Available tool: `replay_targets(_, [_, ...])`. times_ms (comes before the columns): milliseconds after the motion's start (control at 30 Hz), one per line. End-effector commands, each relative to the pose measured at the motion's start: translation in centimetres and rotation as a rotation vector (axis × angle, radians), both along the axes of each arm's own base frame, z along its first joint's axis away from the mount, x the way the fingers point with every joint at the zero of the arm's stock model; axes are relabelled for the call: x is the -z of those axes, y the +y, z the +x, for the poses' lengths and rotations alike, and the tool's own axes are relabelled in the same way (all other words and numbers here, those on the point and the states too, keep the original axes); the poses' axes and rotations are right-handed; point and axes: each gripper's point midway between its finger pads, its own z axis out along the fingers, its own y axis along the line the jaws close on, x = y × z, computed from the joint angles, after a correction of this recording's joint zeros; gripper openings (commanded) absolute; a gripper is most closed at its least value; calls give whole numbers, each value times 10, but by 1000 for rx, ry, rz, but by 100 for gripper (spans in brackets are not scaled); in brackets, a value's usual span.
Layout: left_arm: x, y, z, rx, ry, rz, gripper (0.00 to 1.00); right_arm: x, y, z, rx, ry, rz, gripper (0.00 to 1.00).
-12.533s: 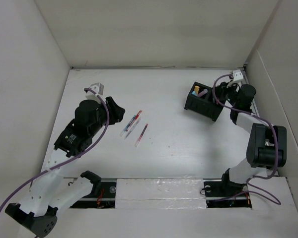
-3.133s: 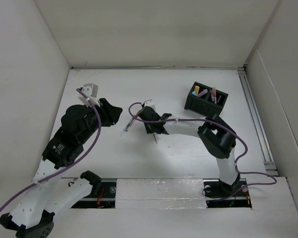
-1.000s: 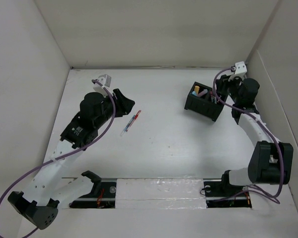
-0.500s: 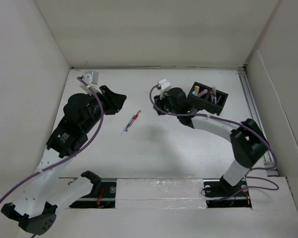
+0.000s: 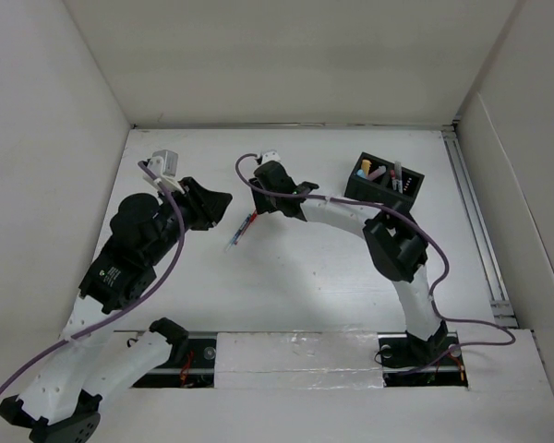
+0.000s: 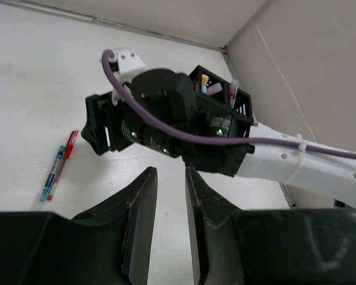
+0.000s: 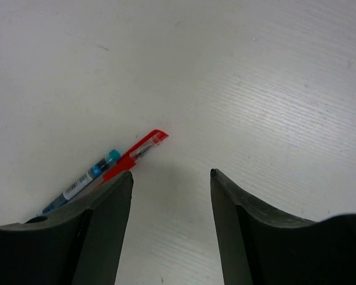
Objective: Organize the desk
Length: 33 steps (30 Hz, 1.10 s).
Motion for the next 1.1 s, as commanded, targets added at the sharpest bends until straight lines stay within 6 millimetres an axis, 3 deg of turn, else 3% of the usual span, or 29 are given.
replay_targets(0, [3, -5, -7, 41, -8, -13, 23, -9, 4, 8, 147, 28, 16, 61])
replay_targets(67, [3, -4, -9, 44, -18, -19, 23, -11, 17, 15, 186, 35, 39, 60])
replay_targets(267, [15, -5, -16, 66, -9, -23, 23, -8, 30, 21, 277, 85, 129, 59])
replay_targets(400, [17, -2, -19, 62, -11, -25, 23, 2, 23, 19, 329, 118, 100, 57])
replay_targets(800, [16, 0, -24, 65, -31, -23, 24, 24, 35, 22, 364, 174, 113, 51])
replay_targets(1067, [16, 4, -23, 42, -35, -9, 24, 36, 44, 12, 391, 222, 107, 37])
